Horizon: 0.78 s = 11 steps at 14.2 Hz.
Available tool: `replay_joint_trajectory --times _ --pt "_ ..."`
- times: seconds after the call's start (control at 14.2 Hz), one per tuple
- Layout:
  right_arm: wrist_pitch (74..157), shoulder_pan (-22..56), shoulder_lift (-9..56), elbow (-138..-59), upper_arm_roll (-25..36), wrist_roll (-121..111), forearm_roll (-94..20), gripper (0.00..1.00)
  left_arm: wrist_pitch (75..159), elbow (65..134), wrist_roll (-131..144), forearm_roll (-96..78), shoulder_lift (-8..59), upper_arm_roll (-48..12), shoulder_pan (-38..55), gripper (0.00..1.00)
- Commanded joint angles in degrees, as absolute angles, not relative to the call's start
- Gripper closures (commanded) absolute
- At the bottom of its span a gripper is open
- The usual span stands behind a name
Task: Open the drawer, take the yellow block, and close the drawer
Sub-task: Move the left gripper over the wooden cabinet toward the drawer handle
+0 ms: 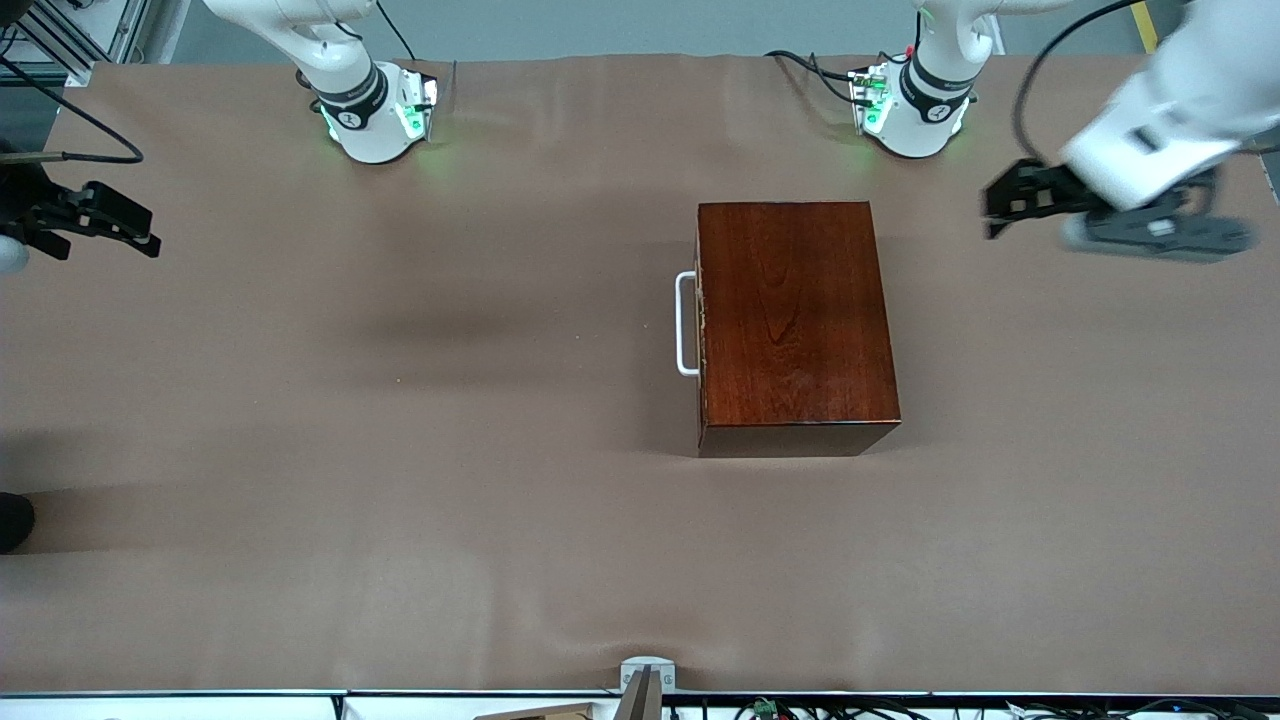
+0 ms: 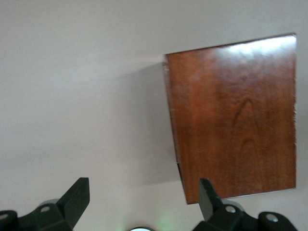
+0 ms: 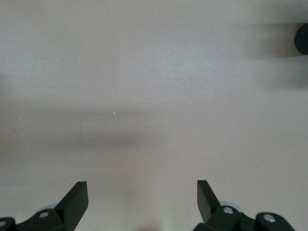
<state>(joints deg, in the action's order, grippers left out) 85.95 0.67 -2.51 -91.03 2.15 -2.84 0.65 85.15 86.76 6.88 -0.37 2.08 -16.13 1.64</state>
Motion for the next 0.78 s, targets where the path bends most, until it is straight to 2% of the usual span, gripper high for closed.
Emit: replay_joint_trajectory --times 0.0,0.14,0.35,0.71 --pt "86.04 -0.35 -2.55 -90.79 1.32 -2.90 1.67 0.00 83.94 77.99 9.83 0.70 10.52 -19.86 4.55 0.00" --pt "86.04 -0.35 -2.55 -90.79 1.41 -2.81 1.67 0.00 84.63 75.07 14.65 1.23 14.75 -19.78 10.52 0.00" --pt "86.04 -0.44 -2.46 -90.88 1.41 -2.81 1.67 0.00 92.00 74.80 22.57 3.07 19.84 -19.34 18.78 0.00" --pt "86.04 -1.23 -1.67 -90.88 1.41 -2.81 1.58 0.00 99.66 68.92 31.19 8.87 28.99 -14.96 32.49 0.00"
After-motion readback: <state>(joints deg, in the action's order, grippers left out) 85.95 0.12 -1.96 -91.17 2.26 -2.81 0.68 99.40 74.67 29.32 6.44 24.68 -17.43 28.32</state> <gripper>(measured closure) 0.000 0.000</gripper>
